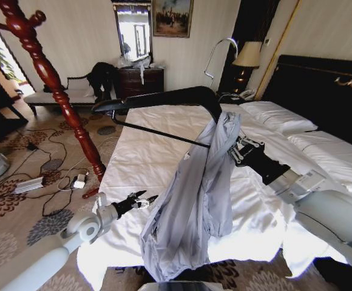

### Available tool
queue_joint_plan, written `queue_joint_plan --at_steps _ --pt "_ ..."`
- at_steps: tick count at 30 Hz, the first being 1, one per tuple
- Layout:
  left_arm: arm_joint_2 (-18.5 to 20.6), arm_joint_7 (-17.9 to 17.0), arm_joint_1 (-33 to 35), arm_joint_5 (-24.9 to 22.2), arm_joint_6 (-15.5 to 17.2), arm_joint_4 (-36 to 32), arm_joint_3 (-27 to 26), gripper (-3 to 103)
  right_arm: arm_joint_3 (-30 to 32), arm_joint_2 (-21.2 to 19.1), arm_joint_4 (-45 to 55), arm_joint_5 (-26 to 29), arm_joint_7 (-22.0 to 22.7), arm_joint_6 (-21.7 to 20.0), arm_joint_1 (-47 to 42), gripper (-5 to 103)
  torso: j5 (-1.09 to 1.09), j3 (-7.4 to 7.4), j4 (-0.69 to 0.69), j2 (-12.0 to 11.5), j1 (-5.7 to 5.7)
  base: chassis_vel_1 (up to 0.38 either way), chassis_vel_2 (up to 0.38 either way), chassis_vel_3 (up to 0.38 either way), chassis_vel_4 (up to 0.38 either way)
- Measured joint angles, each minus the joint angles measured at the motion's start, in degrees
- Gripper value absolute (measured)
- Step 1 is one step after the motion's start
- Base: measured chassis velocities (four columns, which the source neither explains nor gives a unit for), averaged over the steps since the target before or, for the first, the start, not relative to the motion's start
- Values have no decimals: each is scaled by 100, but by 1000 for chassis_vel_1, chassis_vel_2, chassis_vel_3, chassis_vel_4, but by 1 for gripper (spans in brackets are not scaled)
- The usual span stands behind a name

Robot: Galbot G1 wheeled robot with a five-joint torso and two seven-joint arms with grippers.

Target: Pick up the clothes from the bed and hang them on the clothes hanger.

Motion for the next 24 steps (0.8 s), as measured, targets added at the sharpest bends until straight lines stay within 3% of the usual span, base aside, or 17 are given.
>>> queue_joint_plan --at_steps 8,13,15,16,19,20,24 --pt "-286 -98 -909 6 17 449 867 91 -6 60 54 -16 2 -7 -70 16 1 0 0 0 0 0 0 0 0" --pt "-437 -129 -1278 7 12 592 1371 78 -13 41 47 -6 17 -9 -51 16 1 0 -1 0 0 0 0 0 0" --pt "-491 -123 -1354 23 11 636 1547 68 -15 41 47 0 21 -10 -52 16 1 -1 0 0 0 0 0 0 0" --pt "-491 -123 -1354 23 11 636 1547 68 -15 41 47 0 21 -10 -52 16 1 -1 0 0 0 0 0 0 0" --pt "-563 -108 -1376 113 10 699 1712 51 -16 45 55 4 21 -12 -54 16 1 0 0 0 -1 0 0 0 0" --pt "-563 -108 -1376 113 10 699 1712 51 -16 45 55 4 21 -12 -54 16 1 0 0 0 -1 0 0 0 0" --pt "-629 -116 -1390 122 7 643 1803 35 -20 45 52 5 21 -12 -54 16 1 0 0 0 -1 0 0 0 0"
